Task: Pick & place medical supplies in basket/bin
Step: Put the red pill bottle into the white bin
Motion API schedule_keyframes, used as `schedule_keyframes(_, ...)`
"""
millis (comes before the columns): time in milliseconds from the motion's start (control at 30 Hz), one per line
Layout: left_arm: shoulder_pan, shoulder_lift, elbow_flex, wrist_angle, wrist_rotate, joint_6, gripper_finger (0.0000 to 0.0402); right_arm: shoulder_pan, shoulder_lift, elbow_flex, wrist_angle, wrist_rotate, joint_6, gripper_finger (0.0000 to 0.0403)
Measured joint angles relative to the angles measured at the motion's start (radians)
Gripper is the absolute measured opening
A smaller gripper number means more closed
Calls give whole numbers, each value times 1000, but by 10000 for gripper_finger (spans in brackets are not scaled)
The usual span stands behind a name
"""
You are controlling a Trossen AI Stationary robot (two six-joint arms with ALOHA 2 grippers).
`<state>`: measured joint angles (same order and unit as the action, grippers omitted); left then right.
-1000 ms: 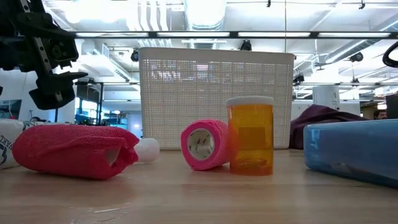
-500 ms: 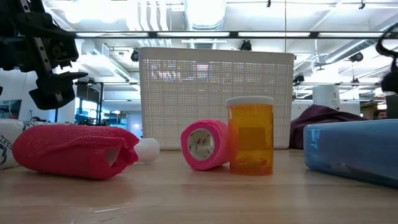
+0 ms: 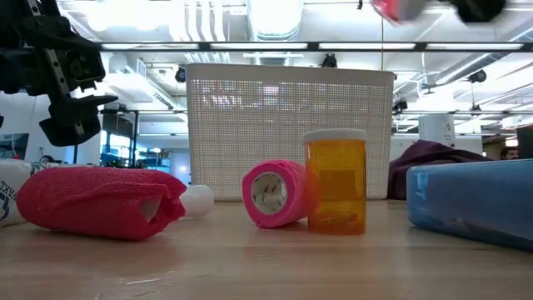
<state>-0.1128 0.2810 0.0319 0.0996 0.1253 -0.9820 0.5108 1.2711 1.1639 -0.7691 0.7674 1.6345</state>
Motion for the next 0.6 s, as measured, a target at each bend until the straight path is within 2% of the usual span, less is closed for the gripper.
schedule_keyframes(100,0,0,1,24,0,-5,262,-114,36,125,-7,3,-188,145)
schedule_keyframes(200,0,0,13,32,0,-5,262,-270,59,219,-38,-60,-355,146)
schedule_keyframes(367,0,0,20,34,0,-5,262,-571,83,277,-50,-330,-580,148)
schedule_keyframes(433,0,0,20,35,0,-19,262,-663,94,282,-51,-395,-637,149)
schedule_keyframes(600,-20,0,20,47,4,-49,262,-782,128,293,-50,-410,-742,158)
